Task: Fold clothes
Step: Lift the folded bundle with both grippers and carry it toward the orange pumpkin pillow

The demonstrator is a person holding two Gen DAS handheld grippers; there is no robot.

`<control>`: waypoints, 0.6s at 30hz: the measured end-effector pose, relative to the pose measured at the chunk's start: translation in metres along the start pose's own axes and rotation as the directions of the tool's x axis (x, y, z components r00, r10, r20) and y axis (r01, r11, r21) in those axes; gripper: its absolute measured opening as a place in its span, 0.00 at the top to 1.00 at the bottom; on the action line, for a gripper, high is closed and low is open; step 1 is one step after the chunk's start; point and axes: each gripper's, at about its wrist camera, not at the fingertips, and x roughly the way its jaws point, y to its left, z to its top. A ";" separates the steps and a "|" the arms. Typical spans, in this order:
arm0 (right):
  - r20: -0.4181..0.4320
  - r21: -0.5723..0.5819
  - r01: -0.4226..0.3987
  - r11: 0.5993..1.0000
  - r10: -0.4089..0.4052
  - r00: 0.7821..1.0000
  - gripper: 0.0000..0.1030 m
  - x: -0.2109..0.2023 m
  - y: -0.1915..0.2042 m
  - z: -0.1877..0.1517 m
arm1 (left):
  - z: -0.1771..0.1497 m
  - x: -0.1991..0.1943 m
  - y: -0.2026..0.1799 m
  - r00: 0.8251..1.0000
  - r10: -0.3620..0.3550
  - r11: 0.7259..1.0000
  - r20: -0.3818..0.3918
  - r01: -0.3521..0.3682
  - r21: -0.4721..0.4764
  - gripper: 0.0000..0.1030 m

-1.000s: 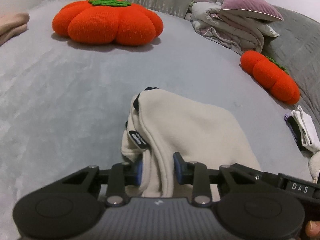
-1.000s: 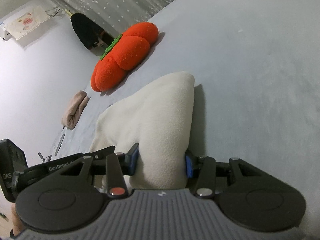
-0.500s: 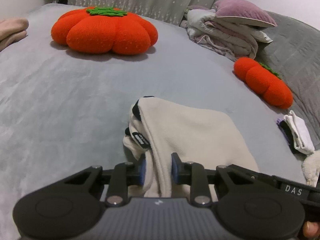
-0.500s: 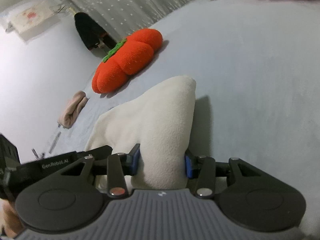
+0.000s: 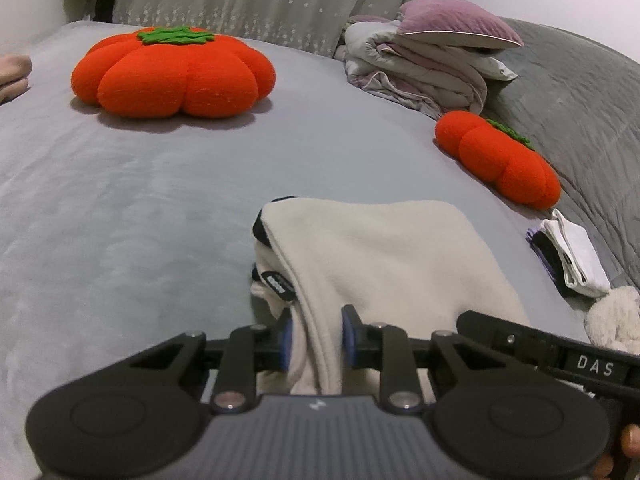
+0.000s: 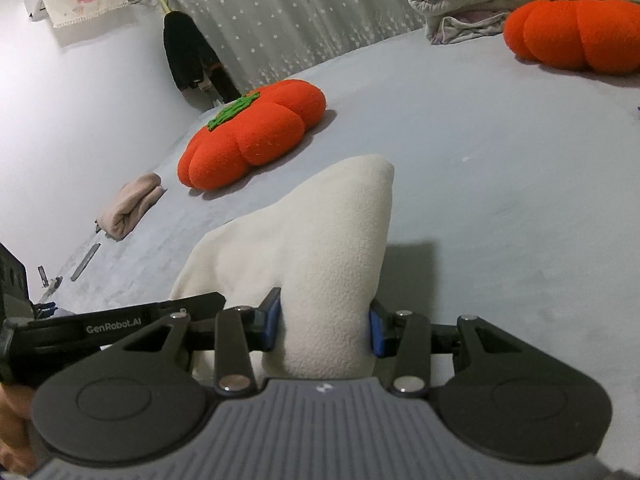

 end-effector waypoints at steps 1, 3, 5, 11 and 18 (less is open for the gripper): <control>-0.001 0.000 0.000 1.000 0.000 1.000 0.57 -0.001 -0.002 0.001 | -0.001 0.000 -0.003 1.000 0.003 1.000 0.002 -0.003 0.004 0.76; -0.003 -0.002 -0.001 1.000 0.001 1.000 0.57 -0.003 -0.007 0.002 | -0.002 0.001 -0.009 1.000 0.009 1.000 0.007 -0.009 0.010 0.76; -0.002 -0.014 0.000 1.000 0.000 1.000 0.57 -0.006 -0.010 0.005 | -0.003 0.002 -0.016 1.000 0.015 1.000 0.012 -0.015 0.015 0.76; 0.007 -0.031 -0.009 0.999 0.009 1.000 0.57 -0.017 -0.031 0.015 | -0.004 0.007 -0.045 0.999 0.001 0.999 0.051 -0.003 0.036 0.76; 0.010 -0.036 -0.008 0.999 0.008 1.000 0.57 -0.039 -0.068 0.037 | -0.004 0.026 -0.087 0.997 -0.049 0.998 0.054 0.046 0.049 0.76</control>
